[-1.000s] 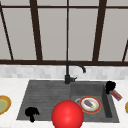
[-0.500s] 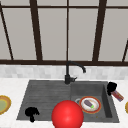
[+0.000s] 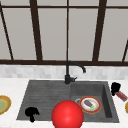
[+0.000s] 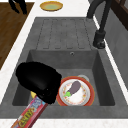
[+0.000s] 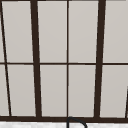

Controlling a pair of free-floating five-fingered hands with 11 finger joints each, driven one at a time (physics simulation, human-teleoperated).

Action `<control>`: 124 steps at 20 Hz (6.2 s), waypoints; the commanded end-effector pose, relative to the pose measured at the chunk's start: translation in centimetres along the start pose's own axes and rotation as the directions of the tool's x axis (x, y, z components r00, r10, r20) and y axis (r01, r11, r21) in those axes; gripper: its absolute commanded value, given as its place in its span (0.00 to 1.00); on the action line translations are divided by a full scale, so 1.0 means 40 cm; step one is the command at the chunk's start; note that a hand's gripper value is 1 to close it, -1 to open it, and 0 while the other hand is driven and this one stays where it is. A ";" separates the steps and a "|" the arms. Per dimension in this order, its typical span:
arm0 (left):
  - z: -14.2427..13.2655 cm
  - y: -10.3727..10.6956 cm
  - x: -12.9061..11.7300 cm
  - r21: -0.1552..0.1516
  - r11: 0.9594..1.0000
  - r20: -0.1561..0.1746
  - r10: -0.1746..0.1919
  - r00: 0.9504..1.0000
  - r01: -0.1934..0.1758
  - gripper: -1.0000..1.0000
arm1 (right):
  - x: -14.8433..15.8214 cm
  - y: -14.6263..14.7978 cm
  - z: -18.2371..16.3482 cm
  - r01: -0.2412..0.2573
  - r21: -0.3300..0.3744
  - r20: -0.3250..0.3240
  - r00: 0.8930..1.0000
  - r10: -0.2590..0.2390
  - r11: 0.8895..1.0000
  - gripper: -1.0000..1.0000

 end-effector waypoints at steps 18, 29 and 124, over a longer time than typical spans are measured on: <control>0.000 0.000 0.000 0.000 1.000 0.000 0.000 1.000 0.000 0.50 | -0.030 0.248 -0.220 -0.114 -0.006 0.122 0.986 0.114 0.993 1.00; 0.000 0.000 0.000 0.000 1.000 0.000 0.000 1.000 0.000 0.50 | -0.026 0.353 -0.254 -0.157 -0.001 0.236 0.960 0.153 0.988 1.00; 0.000 0.000 0.000 0.000 1.000 0.000 0.000 1.000 0.000 0.50 | 0.250 0.099 0.279 -0.271 0.276 0.615 0.787 0.048 0.922 0.00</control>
